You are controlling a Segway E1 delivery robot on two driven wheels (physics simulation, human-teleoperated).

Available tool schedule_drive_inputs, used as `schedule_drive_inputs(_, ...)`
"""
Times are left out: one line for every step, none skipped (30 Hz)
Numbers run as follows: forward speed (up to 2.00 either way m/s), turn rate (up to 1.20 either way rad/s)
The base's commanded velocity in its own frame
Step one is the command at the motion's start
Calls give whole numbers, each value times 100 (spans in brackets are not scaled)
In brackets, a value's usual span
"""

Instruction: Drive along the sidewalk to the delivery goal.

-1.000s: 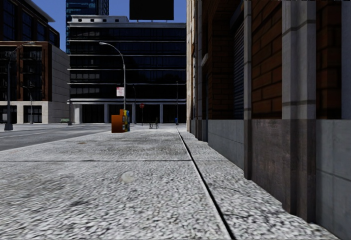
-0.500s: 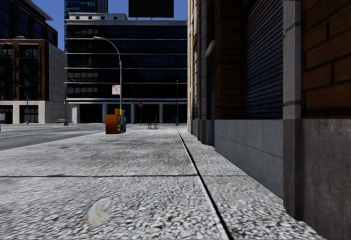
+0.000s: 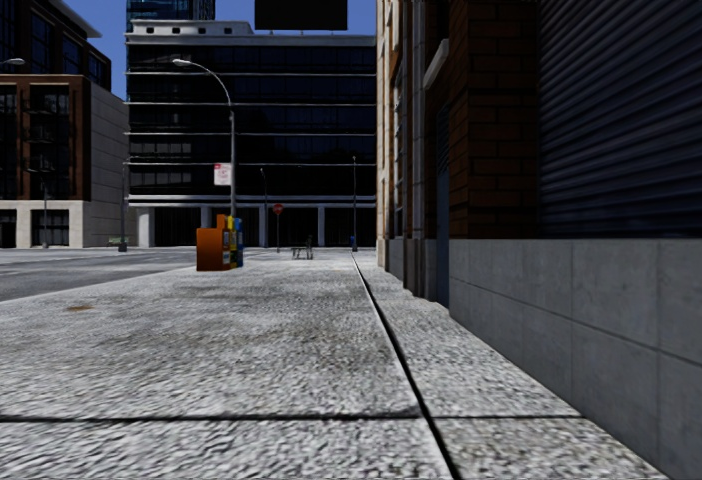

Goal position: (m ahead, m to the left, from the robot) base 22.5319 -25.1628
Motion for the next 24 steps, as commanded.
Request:
schedule_drive_inputs(200,0)
schedule_drive_inputs(200,0)
schedule_drive_inputs(200,0)
schedule_drive_inputs(200,0)
schedule_drive_inputs(200,0)
schedule_drive_inputs(200,0)
schedule_drive_inputs(200,0)
schedule_drive_inputs(200,0)
schedule_drive_inputs(200,0)
schedule_drive_inputs(200,0)
schedule_drive_inputs(200,0)
schedule_drive_inputs(200,0)
schedule_drive_inputs(200,0)
schedule_drive_inputs(200,0)
schedule_drive_inputs(200,0)
schedule_drive_inputs(200,0)
schedule_drive_inputs(200,0)
schedule_drive_inputs(200,0)
schedule_drive_inputs(200,0)
schedule_drive_inputs(200,0)
schedule_drive_inputs(200,0)
schedule_drive_inputs(200,0)
schedule_drive_inputs(200,0)
schedule_drive_inputs(200,0)
